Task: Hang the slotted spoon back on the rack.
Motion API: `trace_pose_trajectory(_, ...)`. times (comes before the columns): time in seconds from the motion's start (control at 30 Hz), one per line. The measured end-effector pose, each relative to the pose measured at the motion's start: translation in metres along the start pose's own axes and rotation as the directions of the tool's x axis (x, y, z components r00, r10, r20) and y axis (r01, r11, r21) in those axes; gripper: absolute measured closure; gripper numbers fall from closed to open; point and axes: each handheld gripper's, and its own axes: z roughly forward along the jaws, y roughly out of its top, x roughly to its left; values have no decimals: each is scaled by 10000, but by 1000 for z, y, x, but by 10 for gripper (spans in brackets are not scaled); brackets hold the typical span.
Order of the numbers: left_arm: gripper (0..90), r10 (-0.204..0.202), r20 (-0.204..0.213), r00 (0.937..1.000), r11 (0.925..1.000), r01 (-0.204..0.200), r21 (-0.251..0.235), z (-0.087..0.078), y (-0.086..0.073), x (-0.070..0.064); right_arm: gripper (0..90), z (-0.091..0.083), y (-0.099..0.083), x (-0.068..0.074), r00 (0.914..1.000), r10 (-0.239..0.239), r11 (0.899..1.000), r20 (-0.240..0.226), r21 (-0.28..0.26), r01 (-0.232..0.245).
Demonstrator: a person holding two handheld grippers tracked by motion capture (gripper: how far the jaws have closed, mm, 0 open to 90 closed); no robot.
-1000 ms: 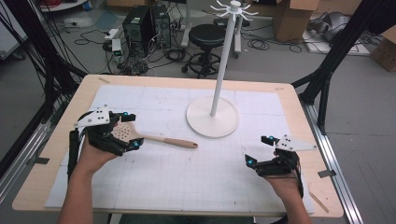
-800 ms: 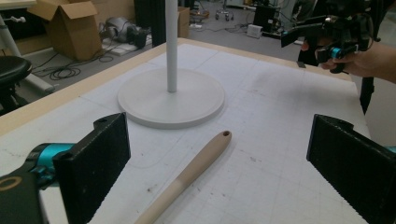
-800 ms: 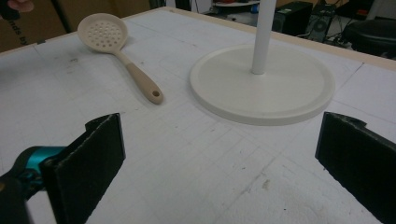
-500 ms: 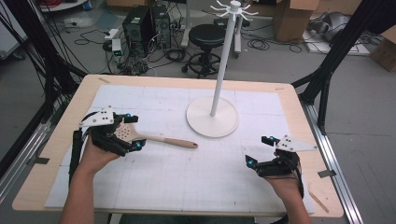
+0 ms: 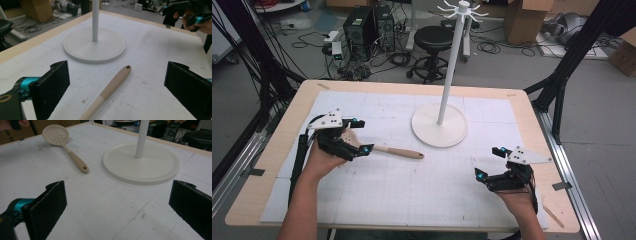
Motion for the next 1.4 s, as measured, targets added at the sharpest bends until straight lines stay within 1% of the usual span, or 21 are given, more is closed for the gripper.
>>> trace_pose_trajectory(0.07,68,62,-35,10000,9988,-60,495,10,2,2,2,-1,-1,1,10000,-50,10000,-22,-13,49)
trace_pose_trajectory(0.17,68,160,125,9998,9921,-175,1243,29,4,5,2,-3,-1,1,10000,-18,10000,-30,-48,18)
trace_pose_trajectory(0.23,68,265,158,9995,9839,-289,1763,38,4,7,2,-4,-1,0,10000,7,10000,-19,-69,-8)
trace_pose_trajectory(0.27,70,308,205,9993,9767,-345,2118,45,4,9,2,-4,-2,0,10000,54,10000,-22,-53,-55)
trace_pose_trajectory(0.37,79,330,320,9989,9640,-402,2628,57,1,12,2,-6,-3,-2,10000,73,9999,24,-97,-73)
trace_pose_trajectory(0.43,85,377,337,9987,9519,-462,3028,65,-2,13,2,-7,-4,-2,10000,75,10000,61,-50,-75)
trace_pose_trajectory(0.53,94,633,393,9972,9190,-736,3874,78,-5,13,2,-7,-5,-2,9999,91,9999,62,-65,-90)
trace_pose_trajectory(0.57,94,686,395,9969,9111,-787,4045,81,-5,13,2,-7,-5,-2,9999,91,9999,62,-65,-90)
trace_pose_trajectory(0.6,95,775,403,9962,8998,-873,4275,85,-5,13,2,-6,-4,-2,10000,49,10000,57,-85,-48)
trace_pose_trajectory(0.7,118,861,482,9951,8763,-987,4716,95,-7,14,2,-4,-4,0,10000,20,10000,10,-16,-20)
trace_pose_trajectory(0.73,132,945,526,9941,8611,-1082,4968,98,-8,15,2,-4,-4,0,10000,5,10000,7,-22,-5)
trace_pose_trajectory(0.77,161,983,540,9937,8531,-1120,5096,99,-9,16,2,-4,-4,0,10000,-27,10000,-5,18,27)
trace_pose_trajectory(0.8,181,878,564,9945,8396,-1043,5331,102,-11,16,2,-4,-4,0,10000,-37,10000,-5,22,37)
trace_pose_trajectory(0.83,211,839,622,9945,8321,-1042,5447,102,-12,17,2,-4,-4,1,10000,-12,10000,-19,8,12)
trace_pose_trajectory(0.87,247,899,683,9936,8203,-1127,5606,103,-14,18,2,-4,-4,1,10000,17,10000,-12,22,-17)
trace_pose_trajectory(0.93,340,816,799,9935,7917,-1133,6003,105,-18,18,2,-4,-4,0,10000,29,10000,2,31,-29)
trace_pose_trajectory(0.97,417,979,891,9912,7898,-1318,5990,105,-19,17,2,-4,-4,0,10000,29,10000,-3,40,-29)
trace_pose_trajectory(1.0,426,1015,905,9907,7862,-1356,6029,105,-17,16,2,-4,-4,0,10000,21,10000,8,33,-21)
trace_pose_trajectory(1.1,575,1279,1222,9842,7757,-1760,6061,104,-16,13,2,-4,-4,0,10000,16,10000,-5,26,-16)
trace_pose_trajectory(1.23,601,1499,1287,9803,7737,-1974,6020,104,-16,11,2,-6,-4,0,10000,-1,10000,2,11,1)
trace_pose_trajectory(1.4,642,1966,1495,9690,7511,-2468,6124,105,-14,5,2,-7,-4,0,10000,-18,10000,32,-45,18)
